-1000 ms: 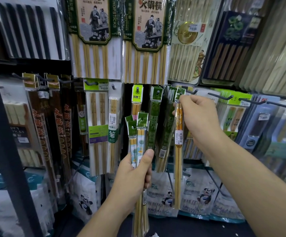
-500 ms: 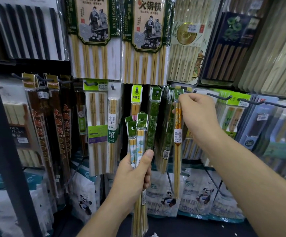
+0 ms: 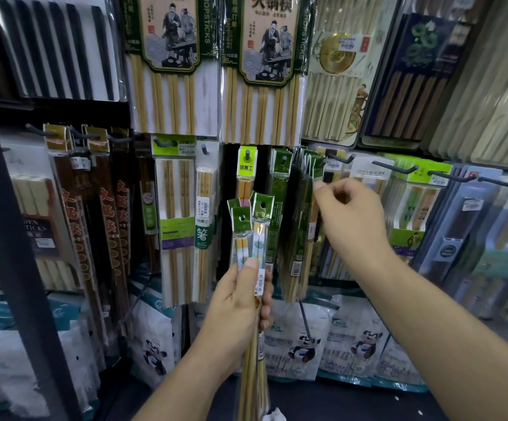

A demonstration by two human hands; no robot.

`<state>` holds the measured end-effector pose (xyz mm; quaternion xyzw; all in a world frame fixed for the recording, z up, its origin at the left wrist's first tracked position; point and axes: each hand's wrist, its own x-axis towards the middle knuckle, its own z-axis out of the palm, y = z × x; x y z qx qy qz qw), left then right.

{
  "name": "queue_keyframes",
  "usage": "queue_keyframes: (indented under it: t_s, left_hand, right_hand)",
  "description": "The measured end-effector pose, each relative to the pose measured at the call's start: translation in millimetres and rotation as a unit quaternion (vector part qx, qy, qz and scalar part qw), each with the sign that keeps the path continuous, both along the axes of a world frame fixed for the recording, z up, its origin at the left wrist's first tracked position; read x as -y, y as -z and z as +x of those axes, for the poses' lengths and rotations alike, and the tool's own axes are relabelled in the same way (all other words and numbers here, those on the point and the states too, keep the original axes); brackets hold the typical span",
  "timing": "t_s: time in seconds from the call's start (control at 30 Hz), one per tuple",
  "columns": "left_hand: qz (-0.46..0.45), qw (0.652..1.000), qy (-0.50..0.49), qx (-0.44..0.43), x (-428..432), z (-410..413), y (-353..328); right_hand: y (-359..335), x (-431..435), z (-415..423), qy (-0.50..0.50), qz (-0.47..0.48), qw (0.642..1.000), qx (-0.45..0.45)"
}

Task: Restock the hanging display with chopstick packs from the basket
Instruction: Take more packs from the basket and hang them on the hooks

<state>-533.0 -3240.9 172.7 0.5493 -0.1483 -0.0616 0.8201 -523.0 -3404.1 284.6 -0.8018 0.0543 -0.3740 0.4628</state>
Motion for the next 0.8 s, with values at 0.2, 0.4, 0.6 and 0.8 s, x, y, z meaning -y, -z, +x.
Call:
queue_keyframes:
  t_s: [0.2, 0.4, 0.6, 0.8]
  left_hand:
    - [0.018, 1.000, -0.010, 0.021, 5, -1, 1]
    - [0.031, 0.999, -0.015, 0.025, 5, 0, 1]
    - [0.042, 0.998, -0.048, 0.026, 4, 0, 3]
    - [0.014, 0.998, -0.054, 0.021, 2, 5, 2]
  right_hand:
    - [26, -30, -23, -0.200, 0.017, 0.977, -0.067]
    - [26, -29, -22, -0.224, 0.113, 0.965, -0.079]
    - [8, -21, -13, -0.195, 0.168, 0.966, -0.019]
    - [-17, 1, 2, -0.113, 0.168, 0.978, 0.040]
